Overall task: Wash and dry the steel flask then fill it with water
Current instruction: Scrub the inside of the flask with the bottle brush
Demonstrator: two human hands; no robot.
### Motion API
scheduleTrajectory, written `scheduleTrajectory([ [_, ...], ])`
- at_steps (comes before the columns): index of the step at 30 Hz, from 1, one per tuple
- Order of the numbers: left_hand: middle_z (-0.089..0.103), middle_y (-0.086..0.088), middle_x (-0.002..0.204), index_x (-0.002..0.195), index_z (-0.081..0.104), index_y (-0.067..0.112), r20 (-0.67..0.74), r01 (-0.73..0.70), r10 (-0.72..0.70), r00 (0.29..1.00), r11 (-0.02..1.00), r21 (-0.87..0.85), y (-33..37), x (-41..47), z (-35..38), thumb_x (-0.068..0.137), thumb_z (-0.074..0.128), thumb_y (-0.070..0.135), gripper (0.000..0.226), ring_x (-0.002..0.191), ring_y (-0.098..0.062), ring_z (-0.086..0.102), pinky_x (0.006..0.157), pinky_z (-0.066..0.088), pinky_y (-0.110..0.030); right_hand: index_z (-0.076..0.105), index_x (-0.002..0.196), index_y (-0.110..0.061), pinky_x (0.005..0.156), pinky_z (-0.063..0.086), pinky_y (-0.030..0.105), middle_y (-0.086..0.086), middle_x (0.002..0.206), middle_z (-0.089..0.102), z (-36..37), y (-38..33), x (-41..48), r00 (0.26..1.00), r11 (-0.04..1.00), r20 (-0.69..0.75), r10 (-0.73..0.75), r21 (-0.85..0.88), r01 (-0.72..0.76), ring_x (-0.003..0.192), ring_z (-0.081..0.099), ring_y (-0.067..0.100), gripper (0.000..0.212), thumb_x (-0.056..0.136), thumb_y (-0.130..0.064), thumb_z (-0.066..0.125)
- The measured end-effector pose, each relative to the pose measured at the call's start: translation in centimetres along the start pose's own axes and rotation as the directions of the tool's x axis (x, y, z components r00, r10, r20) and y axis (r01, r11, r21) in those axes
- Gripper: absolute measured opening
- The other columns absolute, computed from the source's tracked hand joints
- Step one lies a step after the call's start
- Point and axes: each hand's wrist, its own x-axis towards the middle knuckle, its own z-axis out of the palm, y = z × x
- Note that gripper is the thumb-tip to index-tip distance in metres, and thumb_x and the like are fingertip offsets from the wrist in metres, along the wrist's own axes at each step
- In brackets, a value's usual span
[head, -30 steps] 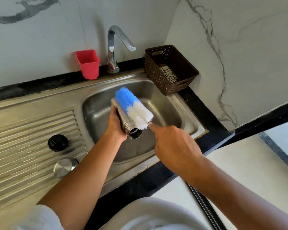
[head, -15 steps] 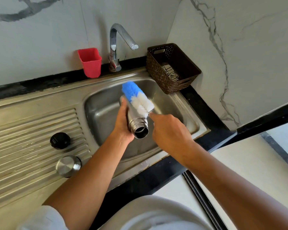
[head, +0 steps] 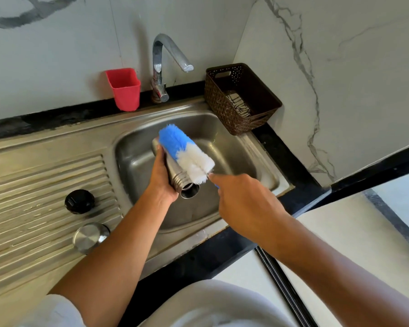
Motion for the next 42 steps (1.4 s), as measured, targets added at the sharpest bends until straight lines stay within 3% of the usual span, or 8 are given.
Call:
scheduleTrajectory([
  [10, 0.079, -0.01, 0.098, 0.131, 0.067, 0.014, -0.104, 0.023, -0.023, 0.994, 1.0, -0.005, 0.6, 0.5, -0.3, 0.107, 0.042, 0.05, 0.049, 0.087, -0.029, 0.076, 0.076, 0.063, -0.043, 0.061, 0.134, -0.022, 0.089, 0.062, 0.043, 0.005, 0.124, 0.071, -0.2, 1.1, 1.0, 0.993, 0.987, 0.107, 0.056, 0.144, -0.071, 0.105, 0.071, 0.026, 0.039, 0.101, -0.009, 0.046],
  [14, 0.074, -0.008, 0.094, 0.129, 0.066, 0.015, -0.008, 0.071, -0.071, 0.997, 0.997, 0.03, -0.9, -0.3, 1.3, 0.101, 0.043, 0.068, 0.064, 0.073, -0.024, 0.072, 0.066, 0.061, -0.036, 0.06, 0.138, -0.02, 0.091, 0.06, 0.047, 0.008, 0.127, 0.069, 0.1, 0.6, 2.8, 0.997, 0.977, 0.034, 0.074, 0.198, -0.079, 0.109, 0.069, 0.03, 0.04, 0.103, -0.011, 0.045],
  [19, 0.074, -0.014, 0.124, 0.138, 0.063, 0.016, -0.021, 0.038, -0.04, 0.999, 0.995, -0.089, 0.5, 0.4, 0.1, 0.094, 0.06, 0.068, 0.068, 0.11, -0.035, 0.073, 0.107, 0.051, -0.057, 0.06, 0.136, -0.017, 0.09, 0.061, 0.044, 0.008, 0.124, 0.071, 0.2, 1.6, 1.4, 0.992, 0.981, 0.099, 0.075, 0.172, -0.091, 0.103, 0.072, 0.027, 0.036, 0.104, -0.01, 0.046],
  [22, 0.073, -0.015, 0.126, 0.139, 0.062, 0.016, -0.064, 0.047, -0.054, 0.997, 0.993, -0.112, 1.1, 0.5, 0.0, 0.096, 0.061, 0.063, 0.064, 0.114, -0.037, 0.072, 0.103, 0.054, -0.057, 0.06, 0.136, -0.02, 0.079, 0.063, 0.042, 0.005, 0.109, 0.073, 0.7, 1.7, 0.8, 0.995, 0.977, 0.073, 0.073, 0.195, -0.086, 0.087, 0.072, 0.021, 0.036, 0.104, -0.01, 0.045],
  [28, 0.075, -0.02, 0.107, 0.135, 0.061, 0.009, -0.067, 0.051, -0.051, 0.996, 0.999, 0.005, -0.2, -0.3, 1.5, 0.105, 0.049, 0.052, 0.054, 0.095, -0.036, 0.072, 0.09, 0.058, -0.05, 0.053, 0.151, -0.03, 0.072, 0.05, 0.026, 0.005, 0.133, 0.067, -0.8, 3.6, 4.3, 0.989, 0.935, -0.058, 0.138, 0.337, -0.111, 0.088, 0.066, 0.015, 0.046, 0.107, -0.018, 0.045],
  [31, 0.075, -0.018, 0.088, 0.125, 0.061, 0.009, -0.073, 0.071, -0.066, 0.995, 0.994, 0.08, 1.0, 0.1, -0.2, 0.102, 0.046, 0.064, 0.061, 0.085, -0.031, 0.071, 0.087, 0.057, -0.046, 0.058, 0.147, -0.029, 0.056, 0.035, 0.02, -0.001, 0.1, 0.067, -3.0, 5.5, 2.5, 0.992, 0.953, -0.025, 0.125, 0.282, -0.113, 0.063, 0.046, 0.003, 0.043, 0.107, -0.017, 0.047],
  [36, 0.075, -0.017, 0.092, 0.133, 0.06, 0.008, 0.0, 0.152, -0.155, 0.988, 0.967, 0.205, -0.2, -0.8, 1.0, 0.097, 0.048, 0.071, 0.074, 0.079, -0.029, 0.072, 0.076, 0.06, -0.041, 0.063, 0.139, -0.025, 0.08, 0.056, 0.036, 0.007, 0.124, 0.067, -3.3, 4.7, 5.1, 0.995, 0.979, -0.01, 0.098, 0.179, -0.095, 0.092, 0.064, 0.023, 0.04, 0.102, -0.015, 0.049],
  [42, 0.075, -0.016, 0.088, 0.133, 0.059, 0.009, 0.047, 0.144, -0.152, 0.987, 0.979, 0.147, 0.2, -0.2, 0.2, 0.1, 0.046, 0.069, 0.07, 0.077, -0.029, 0.071, 0.07, 0.062, -0.039, 0.062, 0.143, -0.029, 0.094, 0.055, 0.039, 0.004, 0.131, 0.065, -7.1, 4.2, 5.5, 0.996, 0.993, 0.06, 0.072, 0.085, -0.077, 0.105, 0.064, 0.023, 0.047, 0.101, -0.011, 0.053],
])
